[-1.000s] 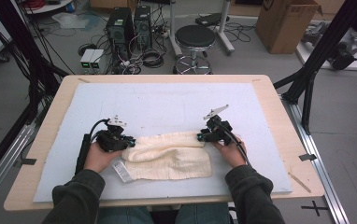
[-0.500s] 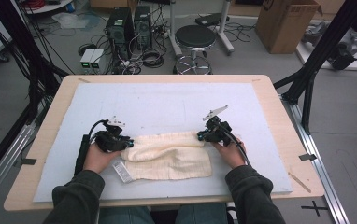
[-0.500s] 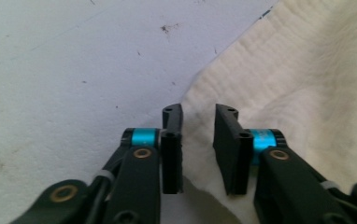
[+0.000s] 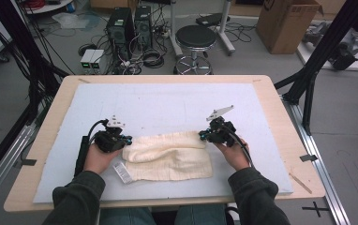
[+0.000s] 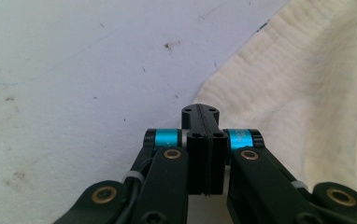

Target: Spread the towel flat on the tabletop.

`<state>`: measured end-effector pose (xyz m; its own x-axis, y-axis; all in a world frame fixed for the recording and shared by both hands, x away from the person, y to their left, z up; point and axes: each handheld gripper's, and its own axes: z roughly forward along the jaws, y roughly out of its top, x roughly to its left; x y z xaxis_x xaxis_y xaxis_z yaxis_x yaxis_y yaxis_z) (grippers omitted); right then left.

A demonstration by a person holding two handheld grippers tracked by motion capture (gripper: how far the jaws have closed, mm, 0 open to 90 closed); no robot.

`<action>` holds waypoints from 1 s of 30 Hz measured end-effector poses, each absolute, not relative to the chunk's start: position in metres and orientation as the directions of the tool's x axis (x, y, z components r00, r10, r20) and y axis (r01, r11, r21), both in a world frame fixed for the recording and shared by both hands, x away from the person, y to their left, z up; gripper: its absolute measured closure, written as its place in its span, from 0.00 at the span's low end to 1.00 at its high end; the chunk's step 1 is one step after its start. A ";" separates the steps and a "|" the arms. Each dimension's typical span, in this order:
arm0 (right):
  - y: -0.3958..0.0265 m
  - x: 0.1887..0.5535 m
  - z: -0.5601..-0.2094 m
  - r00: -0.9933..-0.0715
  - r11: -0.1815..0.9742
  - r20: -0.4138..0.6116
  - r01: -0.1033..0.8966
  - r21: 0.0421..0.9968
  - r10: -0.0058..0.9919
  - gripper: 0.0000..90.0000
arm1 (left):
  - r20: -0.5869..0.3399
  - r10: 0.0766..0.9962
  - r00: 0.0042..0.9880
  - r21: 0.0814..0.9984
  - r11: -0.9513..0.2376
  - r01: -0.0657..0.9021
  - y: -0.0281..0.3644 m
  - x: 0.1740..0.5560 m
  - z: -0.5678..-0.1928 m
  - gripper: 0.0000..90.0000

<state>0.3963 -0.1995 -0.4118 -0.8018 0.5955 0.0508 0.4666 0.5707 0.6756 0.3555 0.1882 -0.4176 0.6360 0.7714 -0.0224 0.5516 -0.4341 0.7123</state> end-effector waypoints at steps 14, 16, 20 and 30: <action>-0.209 0.435 -0.370 -0.721 0.542 -0.059 0.462 0.702 0.690 0.88 | -0.002 0.860 0.511 0.834 -0.280 0.475 0.183 0.409 -0.389 0.95; -0.215 0.456 -0.364 -0.665 0.479 -0.033 0.502 0.720 0.746 0.76 | -0.027 0.872 0.489 0.841 -0.244 0.482 0.184 0.422 -0.384 0.82; -0.224 0.465 -0.362 -0.661 0.444 0.009 0.514 0.734 0.750 0.72 | -0.038 0.857 0.514 0.840 -0.252 0.481 0.188 0.425 -0.382 0.79; -0.228 0.425 -0.382 -0.738 0.469 0.070 0.496 0.731 0.672 0.65 | -0.030 0.781 0.624 0.846 -0.312 0.432 0.191 0.382 -0.389 0.74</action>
